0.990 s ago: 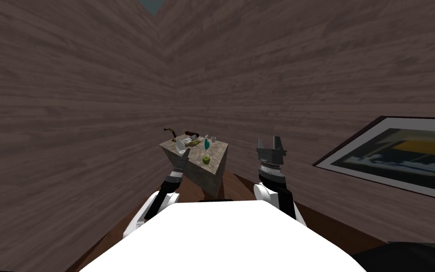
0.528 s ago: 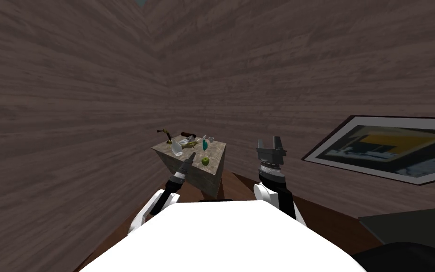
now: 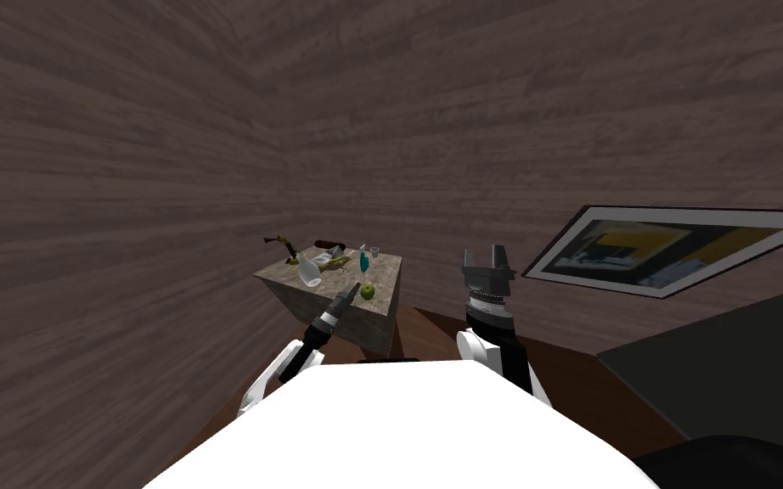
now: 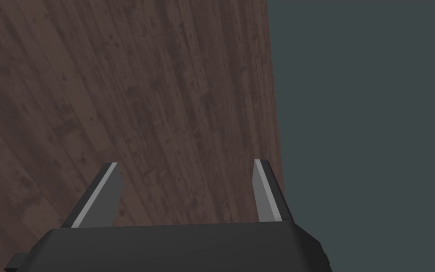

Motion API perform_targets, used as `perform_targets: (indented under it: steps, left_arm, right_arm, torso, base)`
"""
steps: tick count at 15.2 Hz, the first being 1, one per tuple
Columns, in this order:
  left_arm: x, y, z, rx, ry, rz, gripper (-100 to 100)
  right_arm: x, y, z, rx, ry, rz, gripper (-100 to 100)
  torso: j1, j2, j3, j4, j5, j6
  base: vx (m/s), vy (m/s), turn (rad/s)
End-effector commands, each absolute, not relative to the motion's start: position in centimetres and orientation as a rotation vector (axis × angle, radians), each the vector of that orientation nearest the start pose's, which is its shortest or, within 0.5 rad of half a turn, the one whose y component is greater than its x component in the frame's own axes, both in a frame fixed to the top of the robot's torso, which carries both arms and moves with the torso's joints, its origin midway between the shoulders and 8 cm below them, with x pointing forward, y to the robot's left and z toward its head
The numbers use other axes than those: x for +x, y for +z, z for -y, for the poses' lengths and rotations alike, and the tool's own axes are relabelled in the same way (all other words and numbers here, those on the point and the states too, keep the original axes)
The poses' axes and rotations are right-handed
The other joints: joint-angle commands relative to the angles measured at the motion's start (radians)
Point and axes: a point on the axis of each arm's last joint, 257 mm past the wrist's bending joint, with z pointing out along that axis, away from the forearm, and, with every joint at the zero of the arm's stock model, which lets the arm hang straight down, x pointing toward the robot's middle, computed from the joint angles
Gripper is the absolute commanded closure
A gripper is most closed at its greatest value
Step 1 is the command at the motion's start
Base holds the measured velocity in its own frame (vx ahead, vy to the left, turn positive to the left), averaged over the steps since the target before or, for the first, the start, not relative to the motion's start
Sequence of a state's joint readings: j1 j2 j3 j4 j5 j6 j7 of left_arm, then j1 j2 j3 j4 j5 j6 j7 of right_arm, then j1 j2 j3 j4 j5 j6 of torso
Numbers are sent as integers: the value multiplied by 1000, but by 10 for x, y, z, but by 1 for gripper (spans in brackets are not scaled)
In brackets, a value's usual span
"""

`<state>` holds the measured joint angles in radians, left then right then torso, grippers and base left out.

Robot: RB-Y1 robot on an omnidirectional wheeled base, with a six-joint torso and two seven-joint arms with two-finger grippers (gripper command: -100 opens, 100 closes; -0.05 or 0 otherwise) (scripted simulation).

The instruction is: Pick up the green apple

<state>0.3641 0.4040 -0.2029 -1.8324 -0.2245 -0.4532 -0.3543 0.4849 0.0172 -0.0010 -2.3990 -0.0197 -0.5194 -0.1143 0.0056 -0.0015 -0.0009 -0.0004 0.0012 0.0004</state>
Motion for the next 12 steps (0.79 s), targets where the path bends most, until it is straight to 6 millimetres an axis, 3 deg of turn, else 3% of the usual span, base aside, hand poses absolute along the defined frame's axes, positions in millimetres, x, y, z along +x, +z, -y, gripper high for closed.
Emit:
perform_targets:
  steps: [1, 12]
  left_arm:
    - [408, -198, -189, -153, -870, -1422, -100]
    - [404, -269, -172, 68, -750, -1574, -100]
  right_arm:
    - [313, 84, 276, 591, 1459, -452, 0]
    - [313, 84, 276, 591, 1459, -452, 0]
  torso:
    - [0, 0, 0, 0, 0, 0]
    - [-2, 0, 0, 0, 0, 0]
  base:
    - [-1, 67, -109]
    - [-3, 52, -144]
